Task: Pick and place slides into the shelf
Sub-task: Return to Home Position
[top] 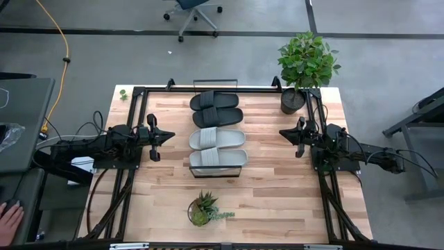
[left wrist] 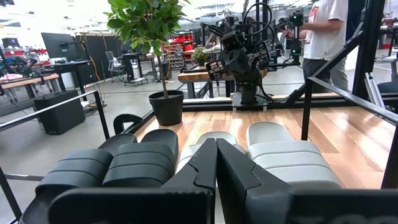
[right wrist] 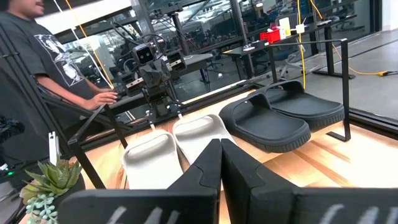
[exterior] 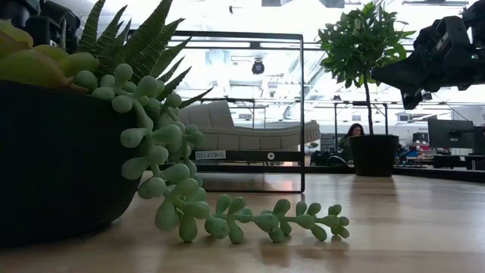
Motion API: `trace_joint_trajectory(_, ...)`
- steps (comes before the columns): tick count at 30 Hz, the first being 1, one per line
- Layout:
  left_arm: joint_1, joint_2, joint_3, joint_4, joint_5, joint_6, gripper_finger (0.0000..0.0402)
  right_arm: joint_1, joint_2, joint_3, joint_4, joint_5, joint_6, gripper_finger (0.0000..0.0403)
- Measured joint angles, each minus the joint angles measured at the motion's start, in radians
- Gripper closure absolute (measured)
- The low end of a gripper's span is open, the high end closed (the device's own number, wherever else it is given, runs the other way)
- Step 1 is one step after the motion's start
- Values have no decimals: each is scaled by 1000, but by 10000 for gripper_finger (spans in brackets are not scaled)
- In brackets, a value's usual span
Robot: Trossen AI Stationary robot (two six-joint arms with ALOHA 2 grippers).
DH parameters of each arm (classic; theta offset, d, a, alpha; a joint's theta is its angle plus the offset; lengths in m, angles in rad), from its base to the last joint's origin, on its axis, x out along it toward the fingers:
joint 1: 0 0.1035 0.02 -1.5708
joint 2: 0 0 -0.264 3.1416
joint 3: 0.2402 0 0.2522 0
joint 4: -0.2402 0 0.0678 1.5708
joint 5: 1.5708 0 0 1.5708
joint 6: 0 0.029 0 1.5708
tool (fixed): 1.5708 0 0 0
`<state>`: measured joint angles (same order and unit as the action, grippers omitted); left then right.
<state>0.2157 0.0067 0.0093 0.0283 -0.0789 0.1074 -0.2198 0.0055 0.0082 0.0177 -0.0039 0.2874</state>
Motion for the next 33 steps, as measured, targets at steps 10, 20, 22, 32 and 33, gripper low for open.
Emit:
trace_joint_trajectory(10,0,0,0,0,0,0,401,0,0,0,0,0,0,402)
trace_joint_trajectory(20,0,0,0,0,0,0,401,0,0,0,0,0,0,402)
trace_joint_trajectory(22,0,0,0,0,0,0,401,0,0,0,0,0,0,402)
trace_joint_trajectory(32,0,0,0,0,0,0,401,0,0,0,0,0,0,402)
trace_joint_trajectory(33,0,0,0,0,0,0,401,0,0,0,0,0,0,402)
